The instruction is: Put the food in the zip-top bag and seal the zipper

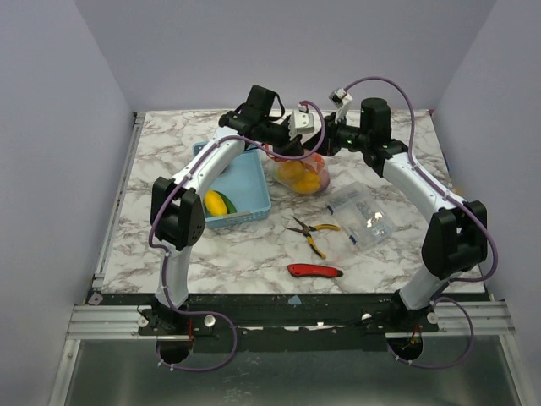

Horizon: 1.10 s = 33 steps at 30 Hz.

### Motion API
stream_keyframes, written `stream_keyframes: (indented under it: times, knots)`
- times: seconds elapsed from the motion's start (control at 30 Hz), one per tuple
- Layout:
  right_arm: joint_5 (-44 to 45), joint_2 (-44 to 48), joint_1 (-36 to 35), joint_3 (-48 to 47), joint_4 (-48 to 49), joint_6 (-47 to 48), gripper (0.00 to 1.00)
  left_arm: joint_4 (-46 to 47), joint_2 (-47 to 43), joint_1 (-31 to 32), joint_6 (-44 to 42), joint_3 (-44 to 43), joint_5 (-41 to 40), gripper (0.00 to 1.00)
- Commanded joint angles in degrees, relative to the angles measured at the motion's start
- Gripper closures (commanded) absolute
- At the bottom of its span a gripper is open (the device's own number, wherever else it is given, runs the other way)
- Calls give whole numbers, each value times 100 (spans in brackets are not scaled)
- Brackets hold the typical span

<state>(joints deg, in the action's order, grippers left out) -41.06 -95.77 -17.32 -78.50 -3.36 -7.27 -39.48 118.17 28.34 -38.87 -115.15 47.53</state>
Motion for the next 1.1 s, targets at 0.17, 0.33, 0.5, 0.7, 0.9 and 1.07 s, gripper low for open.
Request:
stream_keyframes:
  times: [0.17,0.33,0.5,0.7,0.9,1.07]
  knots:
    - [1064,89,-166,-872,-1933,-323,56,349,-435,83,39,167,565,100]
    - [1595,236,-163,-1229,-3123,-113,52,430,-441,49,100,248,565,100]
    - [1566,411,-166,-1239,-3383,99,51,415,-461,47,101,265,564,100]
    - [1330,394,-166,-1302,-3460,638,56,341,-488,44,49,272,556,100]
    - [1071,125,-195,-1545,-3286,837,77,331,-496,49,5,289,564,100]
    - [1090,-67,-326,-1666,-3278,1028,78,293,-495,40,-35,283,559,100]
